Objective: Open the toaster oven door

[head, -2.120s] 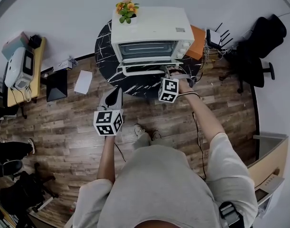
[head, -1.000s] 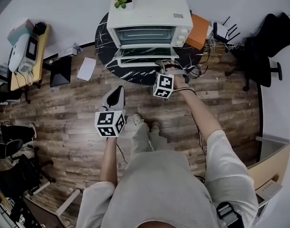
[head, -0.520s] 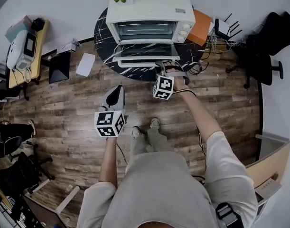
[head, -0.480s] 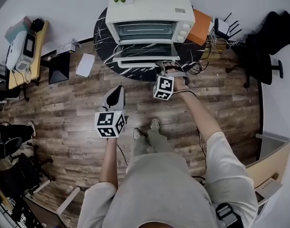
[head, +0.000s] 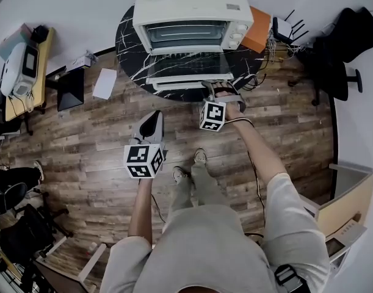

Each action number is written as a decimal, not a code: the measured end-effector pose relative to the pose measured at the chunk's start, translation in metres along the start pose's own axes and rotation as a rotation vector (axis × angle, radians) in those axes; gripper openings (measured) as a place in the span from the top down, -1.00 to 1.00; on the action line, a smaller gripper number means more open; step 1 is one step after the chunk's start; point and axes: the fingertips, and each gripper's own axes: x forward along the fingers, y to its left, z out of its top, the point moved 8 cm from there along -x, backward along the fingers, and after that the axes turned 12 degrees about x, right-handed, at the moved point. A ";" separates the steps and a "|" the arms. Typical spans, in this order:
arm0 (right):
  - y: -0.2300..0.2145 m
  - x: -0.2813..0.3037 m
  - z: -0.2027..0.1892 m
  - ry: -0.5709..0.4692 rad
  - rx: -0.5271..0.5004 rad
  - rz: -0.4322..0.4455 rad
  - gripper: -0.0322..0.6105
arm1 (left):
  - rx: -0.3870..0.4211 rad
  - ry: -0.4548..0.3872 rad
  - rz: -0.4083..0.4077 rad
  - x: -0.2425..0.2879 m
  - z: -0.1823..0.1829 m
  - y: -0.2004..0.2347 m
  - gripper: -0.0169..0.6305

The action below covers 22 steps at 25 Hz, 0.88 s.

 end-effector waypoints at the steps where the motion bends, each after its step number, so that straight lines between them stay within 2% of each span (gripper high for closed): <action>1: 0.003 0.001 -0.001 0.001 -0.001 -0.004 0.66 | -0.001 0.001 -0.003 0.000 -0.002 0.000 0.91; 22: 0.036 0.017 -0.014 -0.023 -0.024 -0.125 0.66 | -0.016 0.016 -0.020 0.032 -0.041 0.000 0.91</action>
